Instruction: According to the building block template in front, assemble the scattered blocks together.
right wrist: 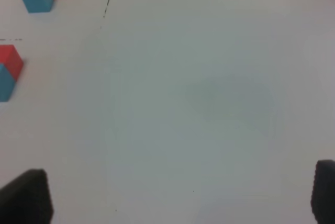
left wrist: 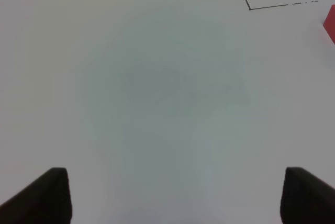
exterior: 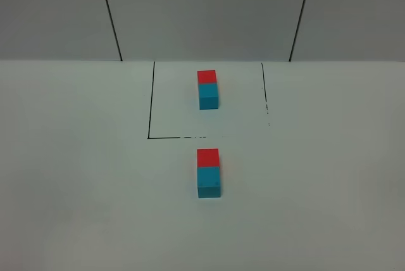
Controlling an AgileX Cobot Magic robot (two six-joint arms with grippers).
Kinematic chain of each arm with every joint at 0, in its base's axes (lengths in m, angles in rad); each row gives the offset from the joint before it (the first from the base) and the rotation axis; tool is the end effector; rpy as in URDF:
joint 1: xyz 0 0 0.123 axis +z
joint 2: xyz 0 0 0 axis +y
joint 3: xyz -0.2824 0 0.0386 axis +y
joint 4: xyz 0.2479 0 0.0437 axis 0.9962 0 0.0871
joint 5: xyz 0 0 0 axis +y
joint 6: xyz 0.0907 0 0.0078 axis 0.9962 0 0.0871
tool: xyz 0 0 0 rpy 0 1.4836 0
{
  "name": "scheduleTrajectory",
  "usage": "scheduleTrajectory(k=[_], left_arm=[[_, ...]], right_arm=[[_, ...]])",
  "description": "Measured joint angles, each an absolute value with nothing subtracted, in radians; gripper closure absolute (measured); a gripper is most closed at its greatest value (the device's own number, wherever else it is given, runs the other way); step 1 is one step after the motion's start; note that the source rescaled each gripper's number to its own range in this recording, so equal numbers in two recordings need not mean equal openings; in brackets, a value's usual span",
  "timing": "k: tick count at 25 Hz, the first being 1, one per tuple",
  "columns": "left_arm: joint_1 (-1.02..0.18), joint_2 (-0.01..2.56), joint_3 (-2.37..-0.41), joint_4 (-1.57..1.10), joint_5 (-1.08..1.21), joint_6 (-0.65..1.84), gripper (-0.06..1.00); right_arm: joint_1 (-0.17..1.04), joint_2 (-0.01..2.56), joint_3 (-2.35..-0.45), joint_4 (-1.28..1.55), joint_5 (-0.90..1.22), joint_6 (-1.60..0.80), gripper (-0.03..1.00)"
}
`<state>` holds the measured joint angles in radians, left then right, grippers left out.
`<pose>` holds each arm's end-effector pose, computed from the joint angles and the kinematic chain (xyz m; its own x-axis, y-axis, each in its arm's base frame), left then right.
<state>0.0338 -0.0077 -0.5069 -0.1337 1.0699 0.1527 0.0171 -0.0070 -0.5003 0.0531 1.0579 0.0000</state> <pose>-0.0073 -0.0109 0.2789 -0.4396 0.0727 -0.8953 0.1101 0.9936 0.0266 -0.0060 0.0041 0.2775 -0.4478 0.0184 -0.8940 -0.0468 0.9979 0.0440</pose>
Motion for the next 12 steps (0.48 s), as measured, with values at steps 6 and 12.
scheduleTrajectory(k=[6,12], left_arm=[[0.034,-0.008,-0.507,-0.134,1.070,0.153,0.06],[0.034,-0.008,-0.507,-0.134,1.070,0.153,0.06]], right_arm=[[0.017,-0.007,-0.500,0.053,1.058,0.000,-0.03],[0.017,-0.007,-0.500,0.053,1.058,0.000,-0.03]])
